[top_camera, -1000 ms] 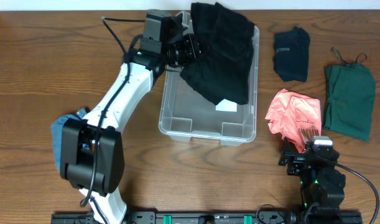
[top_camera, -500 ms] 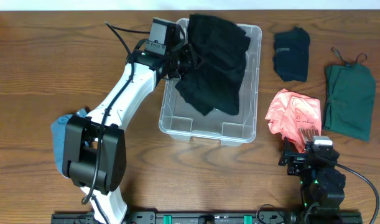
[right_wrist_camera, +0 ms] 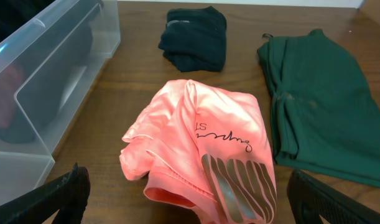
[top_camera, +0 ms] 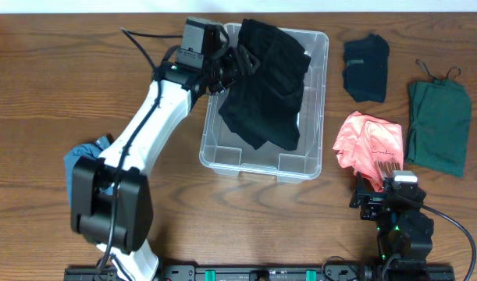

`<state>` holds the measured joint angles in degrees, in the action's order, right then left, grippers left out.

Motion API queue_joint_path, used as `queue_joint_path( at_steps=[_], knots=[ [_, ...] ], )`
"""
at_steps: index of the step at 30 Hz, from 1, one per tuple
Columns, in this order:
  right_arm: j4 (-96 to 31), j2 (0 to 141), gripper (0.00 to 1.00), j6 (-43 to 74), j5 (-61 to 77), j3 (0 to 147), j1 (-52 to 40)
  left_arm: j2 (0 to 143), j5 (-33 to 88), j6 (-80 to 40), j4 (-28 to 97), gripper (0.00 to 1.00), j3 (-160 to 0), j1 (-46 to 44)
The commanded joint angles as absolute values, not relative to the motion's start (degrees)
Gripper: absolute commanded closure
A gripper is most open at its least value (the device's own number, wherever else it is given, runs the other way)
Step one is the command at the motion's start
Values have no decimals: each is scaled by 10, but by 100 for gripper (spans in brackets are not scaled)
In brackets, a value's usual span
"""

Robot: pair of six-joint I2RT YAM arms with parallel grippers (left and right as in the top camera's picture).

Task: Pack container
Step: 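Lower the black pants into the container and open the left gripper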

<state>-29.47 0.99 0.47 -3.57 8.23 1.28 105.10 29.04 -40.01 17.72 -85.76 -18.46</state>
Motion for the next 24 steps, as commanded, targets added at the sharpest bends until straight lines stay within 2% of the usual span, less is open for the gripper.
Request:
queue_joint_path(
  at_steps=[1, 14, 18, 24],
  knots=[
    [-296, 8, 1, 13, -36, 81, 19, 991, 260, -356, 167, 36, -877, -194],
    [-296, 8, 1, 13, -36, 81, 19, 1001, -19, -154, 210, 37, -877, -278],
    [-296, 8, 1, 13, -36, 81, 19, 1039, -47, -135, 209, 43, -877, -291],
    [-296, 8, 1, 13, -36, 81, 19, 1123, -46, -138, 215, 44, -877, -286]
  ],
)
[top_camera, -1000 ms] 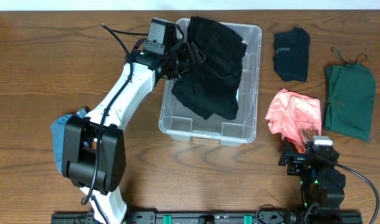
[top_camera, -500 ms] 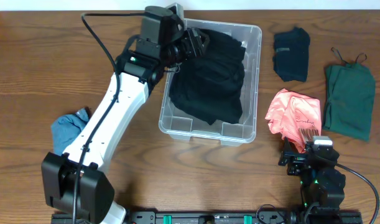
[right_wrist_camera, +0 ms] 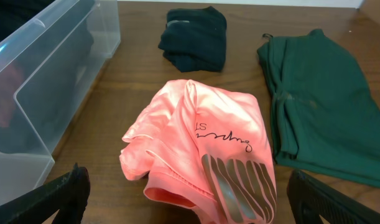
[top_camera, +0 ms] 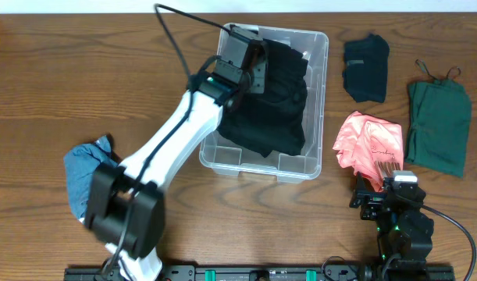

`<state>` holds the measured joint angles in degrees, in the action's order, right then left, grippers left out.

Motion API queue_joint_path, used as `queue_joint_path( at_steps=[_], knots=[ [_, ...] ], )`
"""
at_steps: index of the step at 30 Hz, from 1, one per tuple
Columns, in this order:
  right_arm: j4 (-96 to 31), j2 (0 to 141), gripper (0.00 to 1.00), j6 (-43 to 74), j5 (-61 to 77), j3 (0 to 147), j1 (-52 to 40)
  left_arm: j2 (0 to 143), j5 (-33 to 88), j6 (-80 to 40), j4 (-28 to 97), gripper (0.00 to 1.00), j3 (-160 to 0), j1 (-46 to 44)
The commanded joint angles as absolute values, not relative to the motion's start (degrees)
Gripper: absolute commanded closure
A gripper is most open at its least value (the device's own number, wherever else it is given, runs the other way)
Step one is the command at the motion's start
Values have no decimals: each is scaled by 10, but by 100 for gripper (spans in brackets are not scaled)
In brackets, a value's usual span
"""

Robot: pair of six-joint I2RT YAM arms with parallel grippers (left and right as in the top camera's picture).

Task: Pack container
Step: 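Lower the black pants into the container and open the left gripper, then move the left gripper back to the blue denim garment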

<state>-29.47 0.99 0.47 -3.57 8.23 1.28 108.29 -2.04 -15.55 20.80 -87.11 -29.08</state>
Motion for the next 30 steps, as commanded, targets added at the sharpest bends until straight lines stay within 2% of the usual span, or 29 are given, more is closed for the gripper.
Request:
queue_joint_path(
  at_steps=[1, 7, 13, 20, 21, 23, 27, 30],
  knots=[
    [-296, 8, 1, 13, -36, 81, 19, 1136, -46, -138, 218, 44, -877, -286],
    [-296, 8, 1, 13, -36, 81, 19, 1195, -39, -149, 256, 44, -877, -286],
    [-296, 8, 1, 13, -36, 81, 19, 1178, -30, -153, 268, 44, -883, -286],
    [-296, 8, 1, 13, -36, 81, 19, 1044, -30, -153, 270, 43, -902, -269],
    [-296, 8, 1, 13, -36, 81, 19, 1018, -30, -153, 271, 38, -902, -262],
    [-296, 8, 1, 13, -36, 81, 19, 963, -31, -153, 283, 35, -902, -244],
    [-296, 8, 1, 13, -36, 81, 19, 874, -31, -158, 341, 30, -902, -181],
    [-296, 8, 1, 13, -36, 81, 19, 831, -29, -191, 422, 28, -902, -98]
  ],
)
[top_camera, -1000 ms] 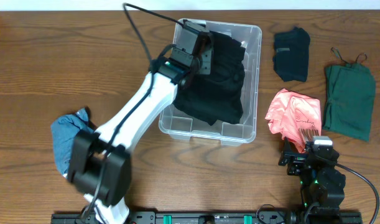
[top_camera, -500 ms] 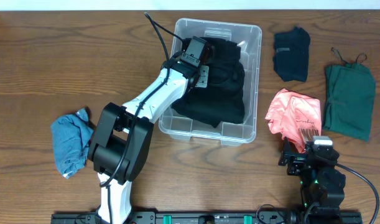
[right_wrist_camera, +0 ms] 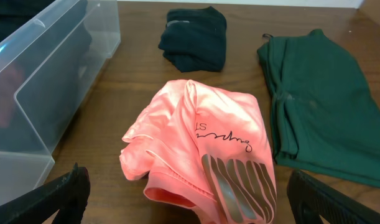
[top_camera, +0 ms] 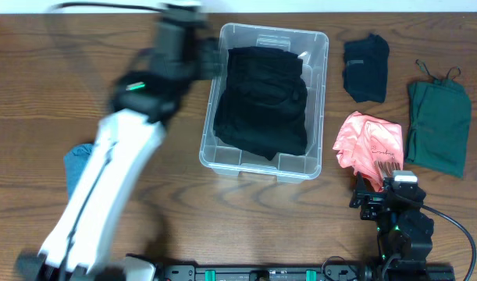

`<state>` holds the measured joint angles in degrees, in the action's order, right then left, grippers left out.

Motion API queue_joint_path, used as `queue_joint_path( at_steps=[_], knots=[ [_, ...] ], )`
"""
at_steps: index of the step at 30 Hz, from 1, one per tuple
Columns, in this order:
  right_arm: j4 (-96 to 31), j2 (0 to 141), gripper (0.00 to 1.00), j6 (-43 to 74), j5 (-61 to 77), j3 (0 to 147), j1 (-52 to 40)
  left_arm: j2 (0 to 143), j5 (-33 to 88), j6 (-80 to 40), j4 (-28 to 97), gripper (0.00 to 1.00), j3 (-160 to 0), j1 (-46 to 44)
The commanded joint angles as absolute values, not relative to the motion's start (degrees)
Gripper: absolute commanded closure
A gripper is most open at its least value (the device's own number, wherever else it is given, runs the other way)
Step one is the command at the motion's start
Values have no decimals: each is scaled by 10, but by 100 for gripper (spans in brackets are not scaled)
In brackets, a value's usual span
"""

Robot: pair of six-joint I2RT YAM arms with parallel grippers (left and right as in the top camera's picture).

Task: Pack container
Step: 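Move the left gripper back to the blue denim garment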

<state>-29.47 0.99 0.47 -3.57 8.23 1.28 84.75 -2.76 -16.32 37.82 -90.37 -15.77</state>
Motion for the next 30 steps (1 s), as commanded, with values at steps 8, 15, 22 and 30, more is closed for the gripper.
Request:
queue_joint_path(
  at_steps=[8, 15, 22, 30],
  knots=[
    [-296, 8, 1, 13, -36, 81, 19, 834, 133, -156, 616, 22, -901, 159],
    [-296, 8, 1, 13, -36, 81, 19, 875, 106, -135, 726, 17, -898, 338],
    [-296, 8, 1, 13, -36, 81, 19, 917, 94, -112, 731, 15, -835, 445],
    [-296, 8, 1, 13, -36, 81, 19, 946, 170, -93, 614, 9, -691, 498]
  ],
)
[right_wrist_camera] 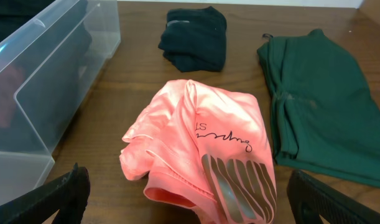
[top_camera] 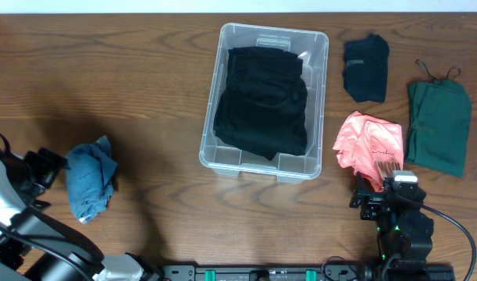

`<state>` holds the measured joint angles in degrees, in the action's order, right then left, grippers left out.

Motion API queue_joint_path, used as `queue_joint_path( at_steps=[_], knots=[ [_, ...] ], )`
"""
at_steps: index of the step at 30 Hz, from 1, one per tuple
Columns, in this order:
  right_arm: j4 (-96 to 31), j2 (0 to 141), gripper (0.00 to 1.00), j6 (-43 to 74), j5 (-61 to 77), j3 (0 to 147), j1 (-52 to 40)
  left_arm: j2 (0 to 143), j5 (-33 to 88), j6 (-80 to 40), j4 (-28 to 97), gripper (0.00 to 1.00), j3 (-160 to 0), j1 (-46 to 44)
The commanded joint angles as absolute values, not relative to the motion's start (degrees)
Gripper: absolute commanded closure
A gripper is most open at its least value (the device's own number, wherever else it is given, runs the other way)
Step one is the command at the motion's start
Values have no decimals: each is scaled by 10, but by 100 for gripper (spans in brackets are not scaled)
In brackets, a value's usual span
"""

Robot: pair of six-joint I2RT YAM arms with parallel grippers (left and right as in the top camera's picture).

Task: Pack container
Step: 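Move the left gripper back to the blue denim garment, then grasp the blue denim garment with the left gripper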

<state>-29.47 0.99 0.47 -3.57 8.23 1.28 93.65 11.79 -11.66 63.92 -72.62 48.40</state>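
A clear plastic container (top_camera: pixel 320 74) stands mid-table with a black garment (top_camera: pixel 261 101) lying loose inside it. A crumpled blue cloth (top_camera: pixel 90 186) lies at the left. My left gripper (top_camera: pixel 44 168) sits just left of that cloth at the frame's edge, and its jaws are too dark to read. A pink garment (right_wrist_camera: pixel 205 146) with grey stripes lies right of the container. My right gripper (right_wrist_camera: pixel 186 180) stands open just short of the pink garment, its fingers (right_wrist_camera: pixel 65 193) spread wide with nothing held.
A folded dark navy garment (top_camera: pixel 366 69) and a green garment (top_camera: pixel 439 125) lie at the back right, both also in the right wrist view. The container's wall (right_wrist_camera: pixel 46 81) stands to the left of the right gripper. The table is brown wood.
My left arm was beside the container's left wall; now it is at the far left edge next to the blue cloth. The black garment and the right arm are unchanged.
First my left gripper held the black garment draped over the container. Then it was low inside the container with the garment. A second ago the garment lay released in the container and the arm was outside it. Now the arm is by the blue cloth. The right arm never moved.
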Motion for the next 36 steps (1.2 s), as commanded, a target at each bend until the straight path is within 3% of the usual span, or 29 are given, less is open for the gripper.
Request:
queue_joint_path(
  at_steps=[1, 4, 12, 26, 30, 36],
  knots=[
    [-296, 8, 1, 13, -36, 81, 19, 947, 205, -69, 593, 10, -674, 500],
    [-296, 8, 1, 13, -36, 81, 19, 947, 282, -27, 554, 11, -630, 501],
    [-296, 8, 1, 13, -36, 81, 19, 947, 290, -24, 474, 16, -543, 496],
    [-296, 8, 1, 13, -36, 81, 19, 948, 296, -218, 155, 17, -450, 408],
    [-296, 8, 1, 13, -36, 81, 19, 948, 303, -278, 113, 17, -450, 376],
    [-296, 8, 1, 13, -36, 81, 19, 941, 431, -307, 99, 17, -457, 369]
  ],
)
